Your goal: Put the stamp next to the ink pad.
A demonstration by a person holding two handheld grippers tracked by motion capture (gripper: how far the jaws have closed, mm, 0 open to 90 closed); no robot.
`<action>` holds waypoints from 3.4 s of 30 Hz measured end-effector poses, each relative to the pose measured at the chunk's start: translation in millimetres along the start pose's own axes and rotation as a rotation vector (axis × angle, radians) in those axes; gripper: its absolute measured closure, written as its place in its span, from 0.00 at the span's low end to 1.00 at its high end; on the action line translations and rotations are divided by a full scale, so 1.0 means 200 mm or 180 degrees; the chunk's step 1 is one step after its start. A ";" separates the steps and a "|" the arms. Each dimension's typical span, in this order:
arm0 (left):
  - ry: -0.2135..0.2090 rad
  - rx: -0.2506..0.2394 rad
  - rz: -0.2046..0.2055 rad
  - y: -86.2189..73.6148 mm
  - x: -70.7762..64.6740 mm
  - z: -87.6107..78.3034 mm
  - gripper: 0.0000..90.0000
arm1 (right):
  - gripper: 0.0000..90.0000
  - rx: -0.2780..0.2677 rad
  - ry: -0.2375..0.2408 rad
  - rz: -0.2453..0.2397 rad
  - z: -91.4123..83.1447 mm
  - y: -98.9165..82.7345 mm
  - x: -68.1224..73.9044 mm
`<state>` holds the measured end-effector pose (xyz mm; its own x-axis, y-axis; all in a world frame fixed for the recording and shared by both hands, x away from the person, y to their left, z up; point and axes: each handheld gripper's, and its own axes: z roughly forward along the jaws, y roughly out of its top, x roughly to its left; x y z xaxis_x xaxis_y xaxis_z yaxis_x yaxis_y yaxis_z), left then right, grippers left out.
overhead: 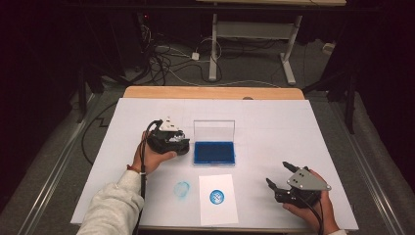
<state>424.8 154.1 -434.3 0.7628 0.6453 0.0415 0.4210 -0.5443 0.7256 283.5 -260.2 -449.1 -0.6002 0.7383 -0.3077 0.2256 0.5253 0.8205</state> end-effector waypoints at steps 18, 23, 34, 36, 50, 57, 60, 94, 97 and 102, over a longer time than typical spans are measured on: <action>-0.0019 -0.0025 -0.0015 -0.01 -0.03 0.05 0.49 | 0.29 0.0048 0.0030 -0.0041 0.01 0.00 0.01; 0.0053 -0.0067 -0.0027 0.00 -0.04 0.03 0.41 | 0.29 0.0051 0.0038 -0.0046 0.01 0.00 0.01; 0.0182 -0.0210 -0.0055 0.00 -0.04 -0.03 0.25 | 0.29 0.0069 0.0049 -0.0056 0.02 0.00 0.02; 0.0197 -0.0247 -0.0057 0.01 -0.04 -0.04 0.22 | 0.29 0.0064 0.0053 -0.0064 0.02 0.00 0.02; 0.0231 -0.0418 -0.0043 0.02 -0.08 -0.08 0.18 | 0.29 0.0050 0.0065 -0.0073 0.02 0.00 0.03; 0.0294 -0.0508 -0.0004 0.03 -0.10 -0.11 0.18 | 0.29 0.0044 0.0068 -0.0072 0.02 0.00 0.03; 0.0269 -0.0559 0.0022 0.03 -0.11 -0.13 0.18 | 0.29 0.0049 0.0077 -0.0073 0.02 0.00 0.03; 0.0216 -0.0763 0.0560 0.02 -0.32 -0.32 0.18 | 0.30 -0.0024 0.0035 -0.0085 0.00 0.01 0.03; 0.0242 -0.0788 0.0593 0.01 -0.34 -0.34 0.18 | 0.30 -0.0025 0.0032 -0.0088 0.00 0.01 0.03; 0.0281 -0.0851 0.0658 0.00 -0.37 -0.36 0.18 | 0.30 -0.0031 0.0032 -0.0090 0.00 0.01 0.03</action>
<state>333.1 145.0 -388.4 0.7682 0.5863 0.2572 0.1097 -0.5163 0.8493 280.7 -254.0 -448.7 -0.6139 0.7189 -0.3260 0.2010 0.5417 0.8162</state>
